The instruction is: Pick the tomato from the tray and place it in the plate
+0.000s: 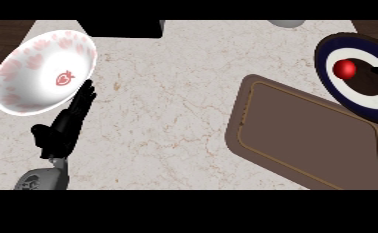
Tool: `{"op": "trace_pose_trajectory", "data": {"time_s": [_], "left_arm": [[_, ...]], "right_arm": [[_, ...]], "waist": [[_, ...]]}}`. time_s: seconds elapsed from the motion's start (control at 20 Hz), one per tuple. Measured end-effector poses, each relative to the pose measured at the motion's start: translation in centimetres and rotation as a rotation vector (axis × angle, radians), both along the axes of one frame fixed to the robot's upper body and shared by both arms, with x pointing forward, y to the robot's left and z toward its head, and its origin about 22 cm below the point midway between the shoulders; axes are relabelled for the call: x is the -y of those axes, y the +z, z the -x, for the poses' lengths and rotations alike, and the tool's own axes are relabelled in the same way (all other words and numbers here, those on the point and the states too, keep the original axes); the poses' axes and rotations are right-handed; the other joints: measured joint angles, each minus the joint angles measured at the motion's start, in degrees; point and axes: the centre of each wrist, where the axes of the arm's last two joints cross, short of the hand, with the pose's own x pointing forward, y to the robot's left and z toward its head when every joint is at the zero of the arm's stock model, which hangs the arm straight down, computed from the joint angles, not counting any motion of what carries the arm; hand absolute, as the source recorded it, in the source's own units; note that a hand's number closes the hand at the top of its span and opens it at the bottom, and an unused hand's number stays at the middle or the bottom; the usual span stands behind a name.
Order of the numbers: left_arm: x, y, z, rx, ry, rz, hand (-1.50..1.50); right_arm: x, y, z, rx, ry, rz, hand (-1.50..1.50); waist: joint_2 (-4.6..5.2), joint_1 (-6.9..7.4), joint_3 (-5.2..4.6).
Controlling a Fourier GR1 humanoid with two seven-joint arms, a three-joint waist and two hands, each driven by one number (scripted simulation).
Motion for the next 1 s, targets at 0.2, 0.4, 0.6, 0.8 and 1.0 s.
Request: {"op": "trace_pose_trajectory", "data": {"time_s": [0.2, 0.4, 0.6, 0.8, 1.0], "left_arm": [[0.2, 0.0, 0.2, 0.003, 0.005, -0.003, 0.00], [-0.2, 0.2, 0.0, 0.000, -0.001, -0.001, 0.00], [0.0, 0.4, -0.1, 0.002, 0.003, 0.004, 0.00], [-0.2, 0.6, -0.1, 0.012, 0.004, 0.010, 0.00], [-0.5, 0.4, 0.0, 0.014, 0.006, 0.011, 0.00]], "right_arm": [[0.4, 0.1, 0.2, 0.072, -0.025, -0.120, -1.50], [2.1, 0.2, 1.7, 0.167, -0.061, -0.275, -1.50], [4.6, -0.1, 4.5, 0.235, -0.054, -0.419, -1.50], [6.8, -1.3, 7.8, 0.282, -0.047, -0.496, -1.50], [8.7, -2.3, 11.3, 0.302, -0.031, -0.509, -1.50]], "waist": [[0.05, 0.00, 0.05], [0.19, -0.17, 0.13], [0.24, -0.32, 0.21], [0.48, -0.22, 0.35], [0.64, -0.33, 0.47]]}}
